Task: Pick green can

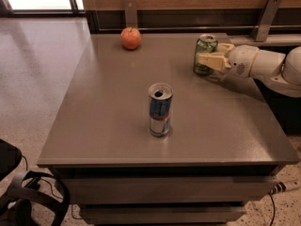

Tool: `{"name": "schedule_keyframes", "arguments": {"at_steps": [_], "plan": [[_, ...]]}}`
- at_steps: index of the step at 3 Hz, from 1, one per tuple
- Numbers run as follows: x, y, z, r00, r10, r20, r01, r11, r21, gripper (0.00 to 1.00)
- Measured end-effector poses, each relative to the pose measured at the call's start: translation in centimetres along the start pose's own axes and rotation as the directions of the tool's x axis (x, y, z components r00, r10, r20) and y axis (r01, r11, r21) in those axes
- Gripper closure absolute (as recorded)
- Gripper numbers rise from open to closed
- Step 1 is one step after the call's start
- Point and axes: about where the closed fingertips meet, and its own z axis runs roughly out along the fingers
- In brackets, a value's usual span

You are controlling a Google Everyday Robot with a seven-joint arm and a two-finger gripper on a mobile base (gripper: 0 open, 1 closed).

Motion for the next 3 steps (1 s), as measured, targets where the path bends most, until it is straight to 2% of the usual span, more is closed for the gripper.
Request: {"name": "schedule_keyframes", "arguments": {"at_steps": [2, 3], "plan": [[-3.4, 0.2, -1.9, 0.998, -0.051, -0.037, 0.051, 0.9987, -0.001, 1.00], [-6.0, 0.3, -3.0, 0.995, -0.096, -0.022, 0.096, 0.9954, 0.006, 1.00]]}}
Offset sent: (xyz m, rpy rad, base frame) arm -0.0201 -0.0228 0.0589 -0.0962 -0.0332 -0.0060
